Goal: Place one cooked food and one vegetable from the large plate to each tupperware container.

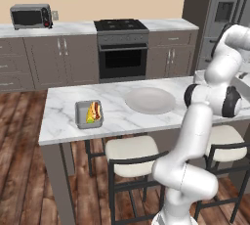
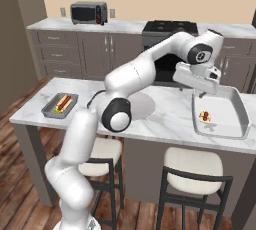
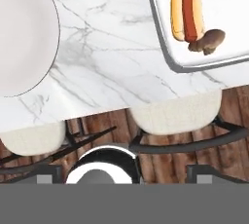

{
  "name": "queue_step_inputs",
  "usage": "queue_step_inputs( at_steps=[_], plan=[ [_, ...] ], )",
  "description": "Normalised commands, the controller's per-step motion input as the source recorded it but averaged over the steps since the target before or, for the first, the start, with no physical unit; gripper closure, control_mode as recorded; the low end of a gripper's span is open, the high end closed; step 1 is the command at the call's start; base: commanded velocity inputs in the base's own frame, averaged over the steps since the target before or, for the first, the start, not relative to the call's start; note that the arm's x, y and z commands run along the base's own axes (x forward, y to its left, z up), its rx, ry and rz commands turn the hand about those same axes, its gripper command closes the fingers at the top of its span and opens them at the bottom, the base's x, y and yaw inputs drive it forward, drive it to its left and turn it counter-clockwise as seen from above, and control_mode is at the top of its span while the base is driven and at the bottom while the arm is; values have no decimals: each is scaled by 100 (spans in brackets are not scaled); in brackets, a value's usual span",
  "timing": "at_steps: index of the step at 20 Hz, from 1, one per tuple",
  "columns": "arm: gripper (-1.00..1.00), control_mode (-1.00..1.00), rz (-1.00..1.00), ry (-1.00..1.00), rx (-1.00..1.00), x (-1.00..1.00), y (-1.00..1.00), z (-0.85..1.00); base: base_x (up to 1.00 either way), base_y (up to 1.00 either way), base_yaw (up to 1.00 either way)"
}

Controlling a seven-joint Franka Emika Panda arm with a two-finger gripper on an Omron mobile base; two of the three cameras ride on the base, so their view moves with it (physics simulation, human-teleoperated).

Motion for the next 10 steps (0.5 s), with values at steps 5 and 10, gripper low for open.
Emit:
queue_step_inputs(
  at_steps=[5,10],
  plan=[
    [-100,-100,-11,-4,-14,-100,100,-1,0,0,0],
    [-100,-100,-13,-8,-21,-38,100,-1,0,0,0]
  ],
)
